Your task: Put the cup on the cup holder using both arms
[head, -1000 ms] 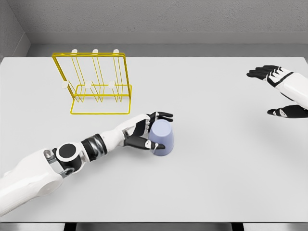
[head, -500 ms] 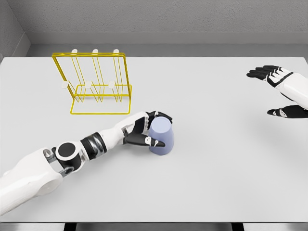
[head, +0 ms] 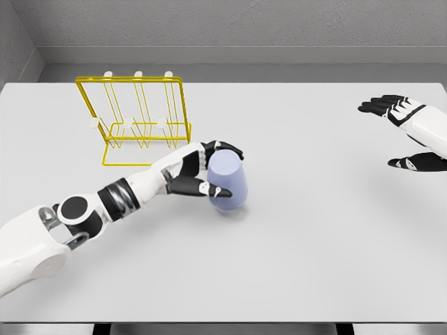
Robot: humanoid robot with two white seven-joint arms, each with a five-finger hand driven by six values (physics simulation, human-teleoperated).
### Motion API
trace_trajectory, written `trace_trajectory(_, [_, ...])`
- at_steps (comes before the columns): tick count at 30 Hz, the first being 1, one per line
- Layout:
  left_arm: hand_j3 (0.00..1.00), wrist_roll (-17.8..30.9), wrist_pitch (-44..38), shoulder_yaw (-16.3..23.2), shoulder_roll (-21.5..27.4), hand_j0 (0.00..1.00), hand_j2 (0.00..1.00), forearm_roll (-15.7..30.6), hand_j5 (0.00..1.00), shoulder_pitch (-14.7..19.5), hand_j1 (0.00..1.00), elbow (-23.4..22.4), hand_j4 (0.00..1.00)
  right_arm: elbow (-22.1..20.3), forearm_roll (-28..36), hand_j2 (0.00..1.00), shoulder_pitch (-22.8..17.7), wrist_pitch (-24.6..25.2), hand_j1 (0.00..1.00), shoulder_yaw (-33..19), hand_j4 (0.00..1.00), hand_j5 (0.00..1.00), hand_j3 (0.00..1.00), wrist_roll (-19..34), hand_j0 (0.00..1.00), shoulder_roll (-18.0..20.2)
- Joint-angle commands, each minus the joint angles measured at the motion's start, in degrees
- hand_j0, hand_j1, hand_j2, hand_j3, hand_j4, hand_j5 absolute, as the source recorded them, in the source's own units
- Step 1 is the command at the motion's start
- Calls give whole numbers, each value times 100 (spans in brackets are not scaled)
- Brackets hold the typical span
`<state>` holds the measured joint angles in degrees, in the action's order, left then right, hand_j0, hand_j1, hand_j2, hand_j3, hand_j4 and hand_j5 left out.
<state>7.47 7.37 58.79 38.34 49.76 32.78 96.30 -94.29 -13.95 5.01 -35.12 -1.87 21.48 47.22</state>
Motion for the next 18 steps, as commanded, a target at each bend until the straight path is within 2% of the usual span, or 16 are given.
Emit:
trace_trajectory(1, [65, 0, 1, -183, 157, 65, 65, 68, 65, 0, 65, 135, 65, -2, 42, 100, 0, 12, 100, 2, 100, 100, 100, -3, 100, 6])
trace_trajectory(9, [66, 9, 10, -377, 763, 66, 66, 112, 66, 53, 66, 302, 66, -2, 42, 100, 0, 12, 100, 2, 100, 100, 100, -3, 100, 6])
trace_trajectory(18, [66, 0, 10, -412, 851, 66, 66, 139, 66, 228, 66, 443, 66, -2, 42, 100, 0, 12, 100, 2, 100, 100, 100, -3, 100, 6])
